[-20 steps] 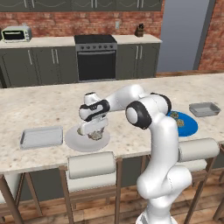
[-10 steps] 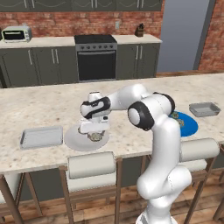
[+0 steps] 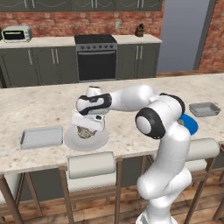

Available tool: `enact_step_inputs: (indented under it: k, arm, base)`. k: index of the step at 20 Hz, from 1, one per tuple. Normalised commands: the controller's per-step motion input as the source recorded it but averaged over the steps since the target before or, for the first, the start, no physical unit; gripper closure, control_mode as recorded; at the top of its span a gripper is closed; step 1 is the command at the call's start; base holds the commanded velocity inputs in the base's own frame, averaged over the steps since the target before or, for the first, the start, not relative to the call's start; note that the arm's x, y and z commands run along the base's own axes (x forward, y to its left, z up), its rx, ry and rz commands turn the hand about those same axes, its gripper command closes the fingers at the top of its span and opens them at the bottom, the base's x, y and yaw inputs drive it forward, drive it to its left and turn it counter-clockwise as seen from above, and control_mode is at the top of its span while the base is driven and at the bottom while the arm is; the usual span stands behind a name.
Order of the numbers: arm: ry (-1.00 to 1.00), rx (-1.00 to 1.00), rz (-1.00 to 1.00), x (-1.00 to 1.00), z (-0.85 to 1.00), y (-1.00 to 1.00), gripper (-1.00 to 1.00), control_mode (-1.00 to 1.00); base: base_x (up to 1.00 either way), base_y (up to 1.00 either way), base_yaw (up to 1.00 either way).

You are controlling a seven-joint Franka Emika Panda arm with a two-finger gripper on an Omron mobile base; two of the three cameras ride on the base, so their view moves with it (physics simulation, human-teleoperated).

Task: Place two dumplings into each of the tupperware containers and then place the containers in the fridge.

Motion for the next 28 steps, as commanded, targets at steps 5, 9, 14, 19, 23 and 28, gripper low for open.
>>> enact_step_inputs:
  k: [5, 9, 14, 19, 23, 28]
  arm:
    - [0.14, -0.08, -0.38, 0.46, 0.15, 0.95, 1.0, -1.0]
    - [0.33, 0.0, -0.23, 0.75, 0.99, 0.17, 1.0, -1.0]
    - [0.14, -0.12, -0.22, 0.64, -0.1, 0.83, 1.0, -1.0]
    - [0.03, -0.13, -0.23, 0.51, -0.34, 0.82, 1.0, -1.0]
    - [0.03, -0.05, -0.23, 0.23, -0.31, 0.11, 1.0, -1.0]
    - [0.01, -0.01, -0.2, -0.16, -0.51, -0.53, 1.0, -1.0]
  base:
    - [0.0, 0.0, 0.0]
    - [0.0, 0.0, 0.0]
    - [0.0, 0.0, 0.0]
    - [0.0, 0.0, 0.0]
    - [0.0, 0.0, 0.0]
    - [0.0, 0.0, 0.0]
